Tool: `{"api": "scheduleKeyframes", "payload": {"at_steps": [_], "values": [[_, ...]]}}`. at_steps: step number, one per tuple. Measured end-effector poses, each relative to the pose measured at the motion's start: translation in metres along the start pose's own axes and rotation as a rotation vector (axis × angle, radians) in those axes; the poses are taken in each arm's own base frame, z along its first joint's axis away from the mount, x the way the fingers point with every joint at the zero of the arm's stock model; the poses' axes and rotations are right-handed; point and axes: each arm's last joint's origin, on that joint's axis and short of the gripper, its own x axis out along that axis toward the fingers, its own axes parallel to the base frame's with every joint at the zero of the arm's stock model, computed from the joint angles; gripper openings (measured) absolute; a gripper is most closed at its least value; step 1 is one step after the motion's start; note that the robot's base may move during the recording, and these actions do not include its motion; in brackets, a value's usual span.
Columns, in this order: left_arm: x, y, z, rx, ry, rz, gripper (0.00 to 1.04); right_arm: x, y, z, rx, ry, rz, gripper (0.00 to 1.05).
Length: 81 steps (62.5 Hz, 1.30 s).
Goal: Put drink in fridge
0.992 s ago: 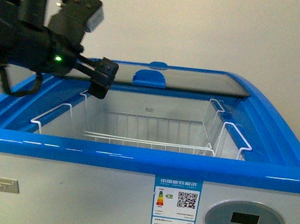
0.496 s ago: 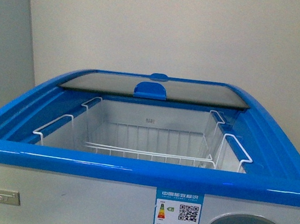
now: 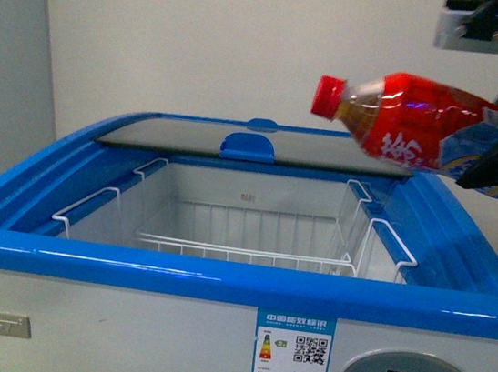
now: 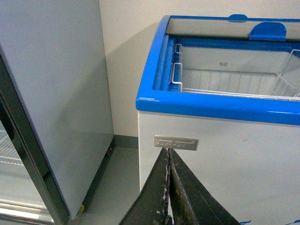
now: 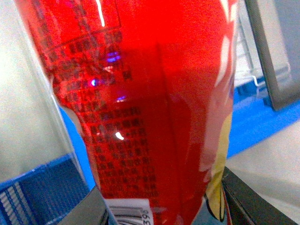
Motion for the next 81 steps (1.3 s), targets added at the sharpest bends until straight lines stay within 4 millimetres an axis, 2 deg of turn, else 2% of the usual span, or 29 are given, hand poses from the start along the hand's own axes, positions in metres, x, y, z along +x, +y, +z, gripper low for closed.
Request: {"api": "scheduleKeyframes", "payload": {"at_steps": [8,12,16,22,30,42,52,64,74,81], "values": [[-0.004,0.000,-0.003,0.000,0.000,0.000,0.03,0.030,-0.021,0.017,-0.089,0.008,-0.006,0.41],[-0.006,0.000,-0.005,0.000,0.000,0.000,0.03,0.052,-0.033,0.031,-0.126,0.004,-0.029,0.41],[-0.008,0.000,-0.006,0.000,0.000,0.000,0.03,0.067,-0.037,0.041,-0.142,-0.007,-0.028,0.41],[-0.010,0.000,-0.011,0.000,-0.013,0.000,0.03,0.094,-0.033,0.056,-0.167,-0.028,0.015,0.41],[-0.012,0.000,-0.012,0.000,-0.013,0.000,0.03,0.119,-0.026,0.062,-0.184,-0.022,0.051,0.41],[-0.017,0.000,-0.012,0.000,-0.016,0.000,0.03,0.167,-0.011,0.056,-0.185,0.001,0.116,0.41],[-0.020,0.000,-0.012,0.000,-0.016,0.000,0.03,0.186,-0.007,0.057,-0.192,-0.006,0.073,0.41],[-0.031,0.000,-0.016,0.001,-0.004,0.000,0.03,0.194,-0.001,0.063,-0.207,-0.033,0.041,0.41],[-0.032,0.000,-0.015,0.001,-0.011,0.000,0.03,0.207,0.015,0.056,-0.205,-0.026,0.080,0.74],[-0.032,0.000,-0.015,0.001,-0.010,0.000,0.03,0.190,0.005,0.064,-0.183,-0.066,0.038,0.97]]}}
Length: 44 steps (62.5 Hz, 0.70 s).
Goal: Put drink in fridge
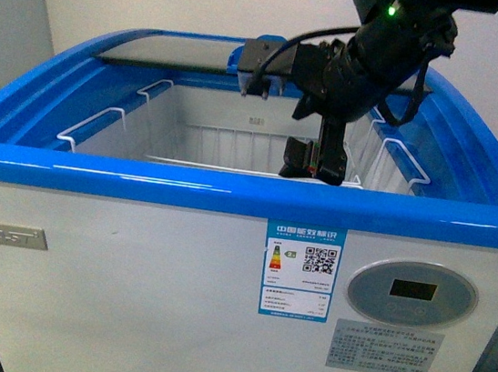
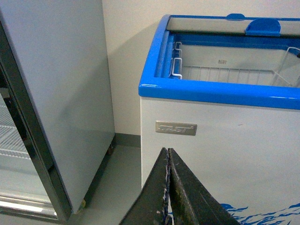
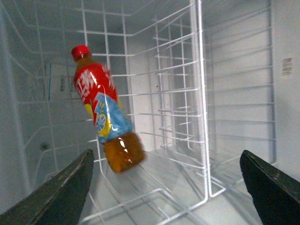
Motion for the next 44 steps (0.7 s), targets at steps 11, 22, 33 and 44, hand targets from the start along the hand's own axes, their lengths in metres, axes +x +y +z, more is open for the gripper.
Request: {"api": "scheduleKeyframes", "payload": {"at_steps": [11,22,33,44], "values": [[0.000,0.000,0.000,0.000,0.000,0.000,0.03,-0.060,-0.035,0.016,0.105,-0.081,-0.246,0.97],[0.000,0.000,0.000,0.000,0.000,0.000,0.03,-0.146,-0.043,0.010,0.430,-0.088,-0.513,0.97],[0.000,0.000,0.000,0.000,0.000,0.000,0.03,-0.235,0.002,-0.015,0.869,-0.093,-0.580,0.97],[0.000,0.000,0.000,0.000,0.000,0.000,0.03,-0.324,0.113,-0.044,1.140,-0.259,-0.714,0.85]]}}
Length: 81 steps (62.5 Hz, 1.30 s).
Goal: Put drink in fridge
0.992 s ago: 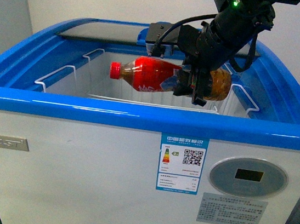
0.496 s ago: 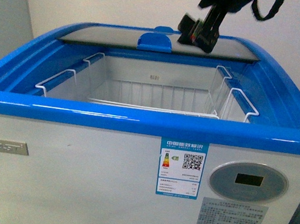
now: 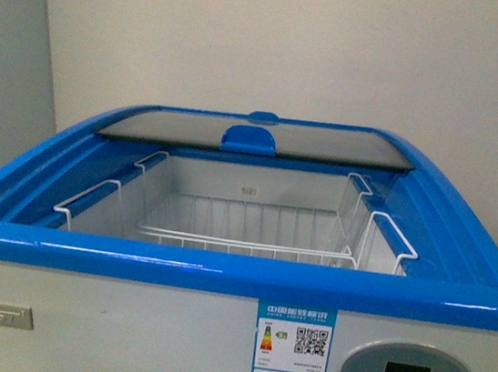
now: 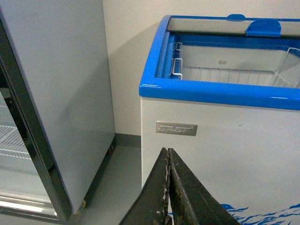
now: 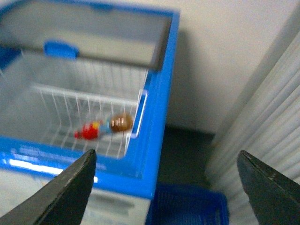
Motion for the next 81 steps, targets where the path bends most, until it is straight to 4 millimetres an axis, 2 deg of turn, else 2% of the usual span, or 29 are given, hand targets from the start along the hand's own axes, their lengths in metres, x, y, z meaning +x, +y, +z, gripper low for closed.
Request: {"api": "scheduleKeyframes", "payload": {"at_steps": [3,6,13,18,25,31,41,47,81], "values": [[0.000,0.000,0.000,0.000,0.000,0.000,0.03,-0.021,-0.003,-0.012,0.026,-0.108,-0.005,0.78],[0.000,0.000,0.000,0.000,0.000,0.000,0.03,-0.034,-0.004,-0.028,0.042,-0.172,-0.009,0.71],[0.000,0.000,0.000,0.000,0.000,0.000,0.03,-0.053,-0.011,-0.063,0.054,-0.255,0.010,0.54],[0.000,0.000,0.000,0.000,0.000,0.000,0.03,-0.048,-0.012,-0.084,0.060,-0.232,-0.014,0.43],[0.000,0.000,0.000,0.000,-0.001,0.000,0.03,-0.035,-0.009,-0.135,0.061,-0.141,-0.007,0.17],[0.000,0.000,0.000,0.000,-0.001,0.000,0.03,-0.038,-0.008,-0.151,0.059,-0.152,-0.008,0.02],[0.000,0.000,0.000,0.000,-0.001,0.000,0.03,-0.042,-0.006,-0.171,0.063,-0.175,-0.009,0.03],[0.000,0.000,0.000,0.000,-0.001,0.000,0.03,-0.041,-0.005,-0.190,0.063,-0.154,-0.008,0.03],[0.000,0.000,0.000,0.000,-0.001,-0.001,0.03,-0.048,-0.003,-0.219,0.063,-0.160,-0.009,0.03]]}}
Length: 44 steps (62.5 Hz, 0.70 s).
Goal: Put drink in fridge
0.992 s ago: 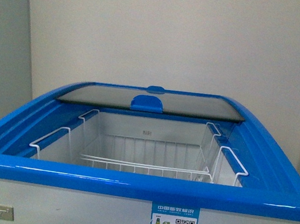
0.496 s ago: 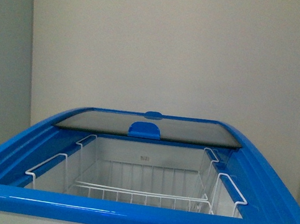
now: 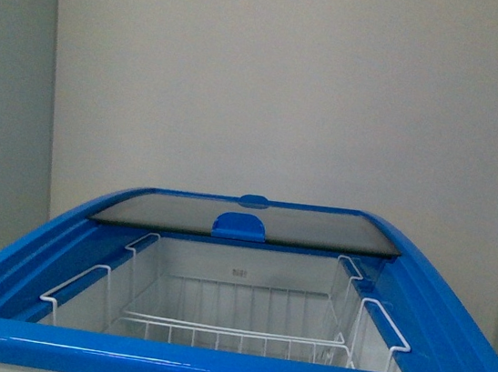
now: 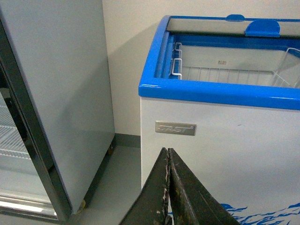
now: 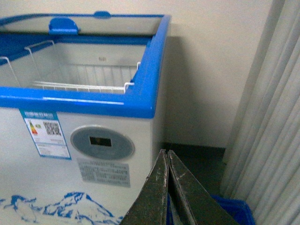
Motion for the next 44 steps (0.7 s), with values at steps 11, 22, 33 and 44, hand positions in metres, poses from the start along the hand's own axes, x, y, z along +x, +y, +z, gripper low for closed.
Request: {"api": "scheduleKeyframes", "payload": {"at_steps": [11,22,33,44], "values": [[0.000,0.000,0.000,0.000,0.000,0.001,0.03,-0.007,0.000,-0.007,0.000,-0.008,0.000,0.03],[0.000,0.000,0.000,0.000,0.000,0.001,0.03,-0.007,0.000,-0.015,0.000,-0.014,0.000,0.03],[0.000,0.000,0.000,0.000,0.000,0.001,0.03,-0.008,0.000,-0.017,0.000,-0.019,0.000,0.09],[0.000,0.000,0.000,-0.001,0.000,0.001,0.27,-0.008,0.000,-0.017,0.000,-0.020,0.000,0.44]]}}
